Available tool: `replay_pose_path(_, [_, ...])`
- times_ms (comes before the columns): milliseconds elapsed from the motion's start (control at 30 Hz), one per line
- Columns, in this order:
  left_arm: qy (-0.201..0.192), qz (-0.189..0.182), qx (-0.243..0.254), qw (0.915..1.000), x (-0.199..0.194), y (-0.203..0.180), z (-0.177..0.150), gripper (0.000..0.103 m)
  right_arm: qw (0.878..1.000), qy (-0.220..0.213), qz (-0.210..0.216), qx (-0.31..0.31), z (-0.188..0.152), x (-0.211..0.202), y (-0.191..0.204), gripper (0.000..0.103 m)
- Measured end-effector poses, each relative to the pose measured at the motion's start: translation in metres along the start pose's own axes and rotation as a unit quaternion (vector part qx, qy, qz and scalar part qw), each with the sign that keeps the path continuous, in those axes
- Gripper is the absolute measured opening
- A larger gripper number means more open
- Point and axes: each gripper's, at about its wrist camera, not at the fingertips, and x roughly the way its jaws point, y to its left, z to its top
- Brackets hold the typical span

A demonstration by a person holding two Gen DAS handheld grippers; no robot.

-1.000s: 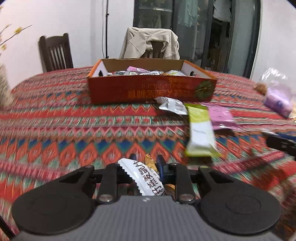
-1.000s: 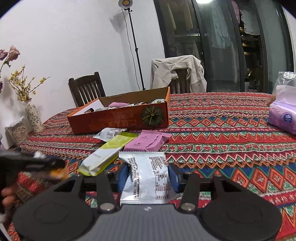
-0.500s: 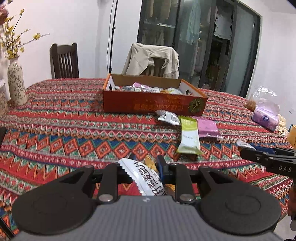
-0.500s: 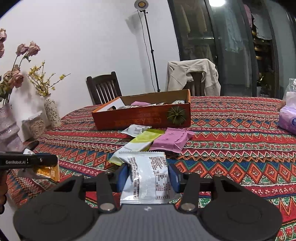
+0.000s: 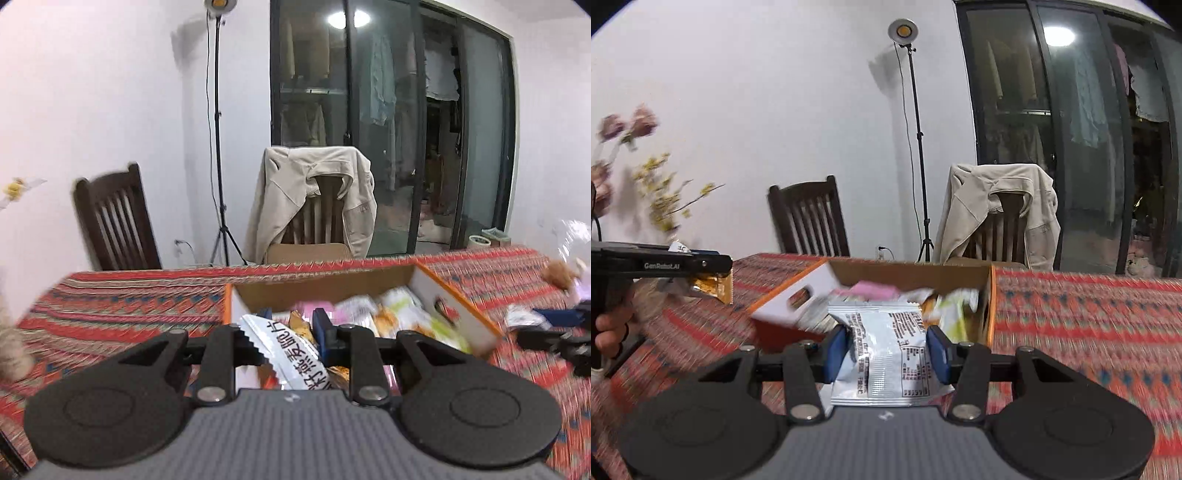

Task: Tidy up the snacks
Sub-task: 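Carry both packets over the orange box and open both tools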

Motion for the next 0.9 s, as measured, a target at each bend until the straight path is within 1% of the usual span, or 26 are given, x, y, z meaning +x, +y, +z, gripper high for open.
replay_pose_path(33, [0.008, -0.007, -0.003, 0.9999, 0.020, 0.002, 0.008, 0.025, 1.000, 0.009, -0.005, -0.001, 0.012, 0.023, -0.008, 0.046])
replay_pose_path(67, [0.015, -0.006, -0.007, 0.9999, 0.044, 0.003, 0.017, 0.025, 1.000, 0.016, -0.013, 0.000, 0.021, 0.044, -0.014, 0.046])
replay_pose_path(133, [0.031, -0.012, -0.003, 0.9994, 0.083, 0.004, 0.026, 0.025, 0.999, 0.040, -0.023, -0.002, 0.038, 0.091, -0.026, 0.046])
replay_pose_path(200, [0.048, -0.011, -0.006, 0.9988, 0.124, 0.007, 0.032, 0.025, 0.998, 0.062, -0.030, 0.002, 0.050, 0.133, -0.037, 0.046])
replay_pose_path(267, [0.073, -0.025, -0.013, 0.9969, 0.161, 0.014, 0.034, 0.026, 0.996, 0.079, -0.033, 0.015, 0.060, 0.172, -0.048, 0.047])
replay_pose_path(300, [0.088, -0.029, -0.019, 0.9955, 0.179, 0.018, 0.032, 0.035, 0.996, 0.083, -0.035, 0.021, 0.065, 0.189, -0.052, 0.048])
replay_pose_path(333, [0.101, -0.030, -0.021, 0.9942, 0.194, 0.023, 0.031, 0.043, 0.995, 0.087, -0.040, 0.028, 0.070, 0.207, -0.056, 0.053])
replay_pose_path(367, [0.107, -0.017, -0.028, 0.9937, 0.204, 0.028, 0.029, 0.061, 0.994, 0.092, -0.042, 0.039, 0.071, 0.220, -0.060, 0.059])
replay_pose_path(400, [0.105, 0.000, -0.033, 0.9939, 0.209, 0.034, 0.027, 0.072, 0.993, 0.102, -0.042, 0.052, 0.074, 0.234, -0.064, 0.071])
replay_pose_path(433, [0.097, 0.008, -0.035, 0.9946, 0.211, 0.037, 0.025, 0.073, 0.992, 0.107, -0.038, 0.061, 0.074, 0.244, -0.067, 0.072])
replay_pose_path(467, [0.089, 0.007, -0.036, 0.9953, 0.209, 0.042, 0.024, 0.074, 0.992, 0.107, -0.036, 0.063, 0.074, 0.249, -0.068, 0.072])
replay_pose_path(500, [0.084, -0.002, -0.039, 0.9957, 0.207, 0.046, 0.024, 0.078, 0.992, 0.107, -0.036, 0.059, 0.074, 0.253, -0.067, 0.072])
replay_pose_path(567, [0.076, -0.004, -0.039, 0.9963, 0.202, 0.052, 0.026, 0.081, 0.993, 0.105, -0.038, 0.045, 0.073, 0.255, -0.065, 0.074])
replay_pose_path(633, [0.071, -0.002, -0.030, 0.9970, 0.197, 0.055, 0.029, 0.081, 0.993, 0.105, -0.040, 0.038, 0.070, 0.253, -0.062, 0.075])
replay_pose_path(767, [0.074, -0.005, -0.021, 0.9970, 0.178, 0.051, 0.037, 0.081, 0.994, 0.101, -0.041, 0.026, 0.072, 0.240, -0.056, 0.075])
replay_pose_path(833, [0.073, -0.009, -0.013, 0.9972, 0.160, 0.047, 0.042, 0.084, 0.995, 0.096, -0.040, 0.011, 0.077, 0.225, -0.048, 0.075])
replay_pose_path(900, [0.069, -0.010, -0.007, 0.9976, 0.135, 0.042, 0.046, 0.091, 0.995, 0.089, -0.043, -0.006, 0.083, 0.208, -0.040, 0.075])
